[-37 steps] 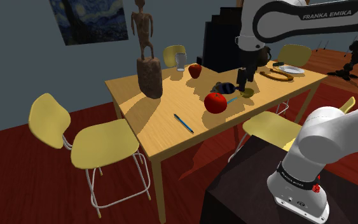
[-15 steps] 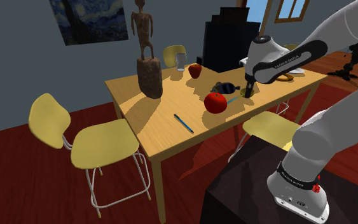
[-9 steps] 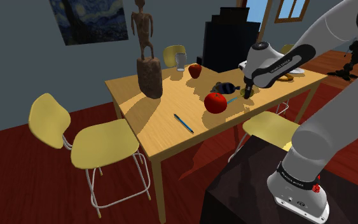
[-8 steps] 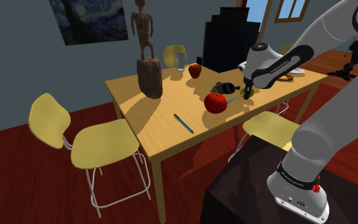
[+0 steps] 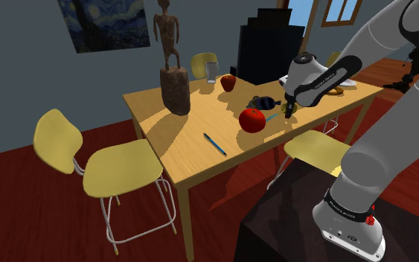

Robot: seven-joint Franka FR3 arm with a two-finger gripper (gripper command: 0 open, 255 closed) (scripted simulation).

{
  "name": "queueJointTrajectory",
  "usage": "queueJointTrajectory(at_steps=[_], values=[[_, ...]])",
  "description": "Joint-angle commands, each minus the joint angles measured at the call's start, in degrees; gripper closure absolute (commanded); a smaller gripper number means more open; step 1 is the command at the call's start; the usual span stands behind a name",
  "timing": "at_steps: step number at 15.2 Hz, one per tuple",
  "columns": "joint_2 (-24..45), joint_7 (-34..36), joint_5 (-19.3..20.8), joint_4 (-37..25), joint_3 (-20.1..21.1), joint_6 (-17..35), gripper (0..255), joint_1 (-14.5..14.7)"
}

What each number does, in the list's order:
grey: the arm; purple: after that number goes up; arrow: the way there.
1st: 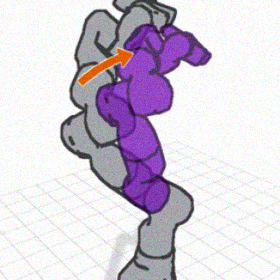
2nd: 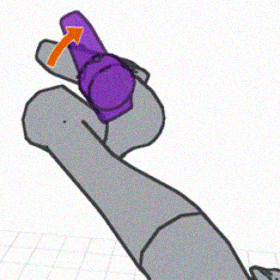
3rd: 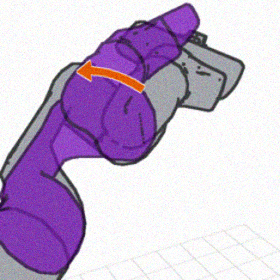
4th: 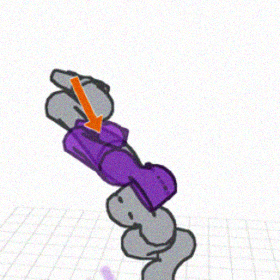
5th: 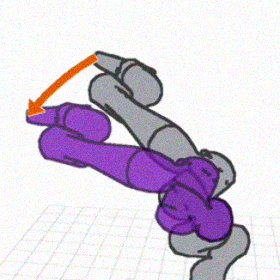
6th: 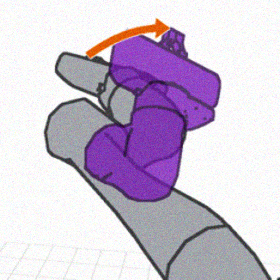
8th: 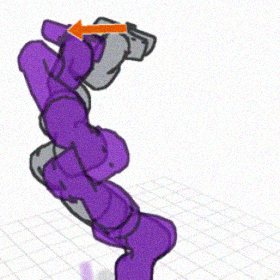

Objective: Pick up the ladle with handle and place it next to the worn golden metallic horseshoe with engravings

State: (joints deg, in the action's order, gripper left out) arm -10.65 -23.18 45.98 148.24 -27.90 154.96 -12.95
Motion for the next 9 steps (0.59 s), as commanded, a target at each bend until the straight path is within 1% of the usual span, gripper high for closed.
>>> queueJointTrajectory(at_steps=[1, 2, 3, 9], values=[[0.0, 0.0, 0.0, 0.0, 0.0, 0.0, 0, 0.0], [0.0, 0.0, 0.0, 0.0, 0.0, 0.0, 0, 0.0], [0.0, 0.0, 0.0, 0.0, 0.0, 0.0, 255, 0.0], [0.0, 0.0, 0.0, 0.0, 0.0, 0.0, 255, 0.0]])
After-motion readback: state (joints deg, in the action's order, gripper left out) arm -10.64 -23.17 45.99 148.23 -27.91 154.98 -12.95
